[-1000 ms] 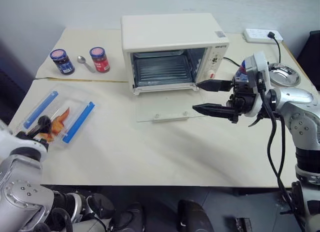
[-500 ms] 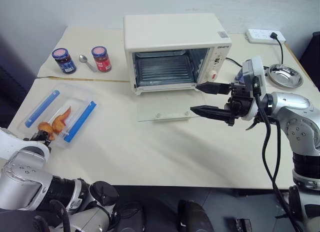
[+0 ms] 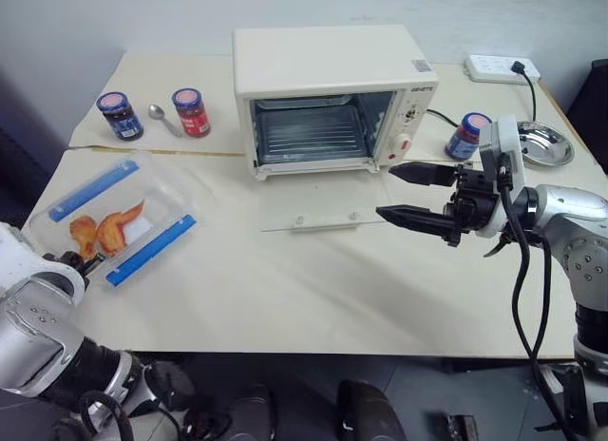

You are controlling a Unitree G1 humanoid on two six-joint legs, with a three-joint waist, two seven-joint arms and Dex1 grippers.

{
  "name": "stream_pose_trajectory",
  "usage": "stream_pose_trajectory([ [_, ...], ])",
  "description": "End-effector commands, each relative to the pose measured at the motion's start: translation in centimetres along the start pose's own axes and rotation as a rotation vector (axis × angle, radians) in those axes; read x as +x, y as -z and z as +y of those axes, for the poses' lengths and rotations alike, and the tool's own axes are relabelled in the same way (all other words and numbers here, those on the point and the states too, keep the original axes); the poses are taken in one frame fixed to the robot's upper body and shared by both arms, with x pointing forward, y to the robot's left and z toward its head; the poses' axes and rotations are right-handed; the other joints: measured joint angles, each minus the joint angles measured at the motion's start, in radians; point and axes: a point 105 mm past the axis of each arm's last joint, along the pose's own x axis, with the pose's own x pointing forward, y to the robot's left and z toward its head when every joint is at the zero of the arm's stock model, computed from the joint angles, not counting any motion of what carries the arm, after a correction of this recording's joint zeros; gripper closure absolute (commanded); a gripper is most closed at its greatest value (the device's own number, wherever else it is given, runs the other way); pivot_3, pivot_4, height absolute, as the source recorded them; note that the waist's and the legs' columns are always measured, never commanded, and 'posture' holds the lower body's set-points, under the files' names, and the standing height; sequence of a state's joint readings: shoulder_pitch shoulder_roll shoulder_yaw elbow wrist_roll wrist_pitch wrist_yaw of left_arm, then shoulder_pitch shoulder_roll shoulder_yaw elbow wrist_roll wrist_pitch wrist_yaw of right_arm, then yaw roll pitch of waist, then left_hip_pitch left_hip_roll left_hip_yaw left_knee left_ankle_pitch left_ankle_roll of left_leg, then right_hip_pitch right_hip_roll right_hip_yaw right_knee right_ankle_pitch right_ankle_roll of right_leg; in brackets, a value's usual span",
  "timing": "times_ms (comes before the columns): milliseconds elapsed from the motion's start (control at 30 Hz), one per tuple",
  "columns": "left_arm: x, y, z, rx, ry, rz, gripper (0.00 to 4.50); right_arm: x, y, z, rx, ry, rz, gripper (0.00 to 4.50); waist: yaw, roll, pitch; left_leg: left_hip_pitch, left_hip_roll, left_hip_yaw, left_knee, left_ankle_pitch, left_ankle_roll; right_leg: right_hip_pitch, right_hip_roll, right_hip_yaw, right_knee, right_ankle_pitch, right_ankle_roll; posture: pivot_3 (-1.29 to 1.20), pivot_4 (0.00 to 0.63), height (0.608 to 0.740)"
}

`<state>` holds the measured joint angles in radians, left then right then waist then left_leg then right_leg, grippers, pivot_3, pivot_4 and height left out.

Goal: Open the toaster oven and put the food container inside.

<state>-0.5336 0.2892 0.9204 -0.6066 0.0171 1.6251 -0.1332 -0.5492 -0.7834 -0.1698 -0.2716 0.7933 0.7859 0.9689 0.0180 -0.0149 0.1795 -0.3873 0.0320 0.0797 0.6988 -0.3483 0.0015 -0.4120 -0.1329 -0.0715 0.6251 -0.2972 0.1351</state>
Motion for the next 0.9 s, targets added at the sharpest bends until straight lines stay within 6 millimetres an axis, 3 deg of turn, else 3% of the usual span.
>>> stream_pose_trajectory([
  [33, -1.1, -2.0, -3.9, 0.118, 0.270, -0.066, 4.21, -1.1, -1.2, -0.1, -0.041, 0.033, -0.024, 0.00, 0.004, 0.000, 0.000, 0.000, 0.000, 0.000, 0.000, 0.000, 0.000, 0.000, 0.000, 0.000, 0.000, 0.000, 0.000, 0.00, 0.150, 0.740],
  [67, -1.3, -2.0, -4.5, 0.134, 0.312, -0.065, 4.21, -1.2, -1.1, -0.2, -0.039, 0.036, -0.024, 0.00, 0.005, 0.000, 0.000, 0.000, 0.000, 0.000, 0.000, 0.000, 0.000, 0.000, 0.000, 0.000, 0.000, 0.000, 0.000, 0.00, 0.150, 0.740],
  [233, -3.6, -1.8, -11.2, 0.302, 0.724, -0.022, 4.21, -1.6, -0.6, -0.3, -0.026, 0.068, -0.017, 0.00, 0.005, 0.000, 0.000, 0.000, 0.000, -0.003, 0.000, 0.000, 0.000, 0.000, -0.001, 0.000, 0.000, 0.000, 0.000, 0.00, 0.150, 0.740],
  [433, -3.4, 0.3, -17.5, 0.418, 0.883, 0.123, 4.21, -2.8, 0.1, -0.1, -0.008, 0.117, -0.008, 0.00, 0.007, 0.000, 0.000, 0.000, -0.001, -0.002, 0.000, 0.000, 0.000, 0.001, 0.000, 0.001, 0.000, 0.000, 0.000, 0.00, 0.150, 0.740],
  [667, -1.5, 1.5, -23.2, 0.474, 0.831, 0.259, 4.21, -4.3, 0.6, 0.6, -0.001, 0.205, -0.011, 0.00, 0.007, 0.000, 0.000, 0.000, -0.002, 0.002, 0.000, 0.000, 0.001, 0.001, 0.000, 0.000, 0.000, 0.000, 0.000, 0.00, 0.150, 0.740],
  [833, -0.3, 2.2, -25.4, 0.488, 0.774, 0.319, 4.21, -4.8, 0.9, 1.2, 0.004, 0.251, -0.012, 0.00, 0.005, -0.001, 0.000, 0.000, -0.001, 0.007, -0.001, 0.000, 0.001, 0.000, 0.001, 0.000, -0.001, 0.000, 0.000, 0.00, 0.150, 0.740],
  [900, 0.5, 2.5, -25.8, 0.493, 0.739, 0.321, 3.50, -5.1, 1.1, 1.4, 0.006, 0.270, -0.009, 0.00, 0.007, -0.001, 0.000, 0.000, -0.001, 0.008, -0.001, 0.001, 0.001, 0.000, 0.001, 0.000, -0.001, 0.000, 0.000, 0.00, 0.150, 0.740],
])
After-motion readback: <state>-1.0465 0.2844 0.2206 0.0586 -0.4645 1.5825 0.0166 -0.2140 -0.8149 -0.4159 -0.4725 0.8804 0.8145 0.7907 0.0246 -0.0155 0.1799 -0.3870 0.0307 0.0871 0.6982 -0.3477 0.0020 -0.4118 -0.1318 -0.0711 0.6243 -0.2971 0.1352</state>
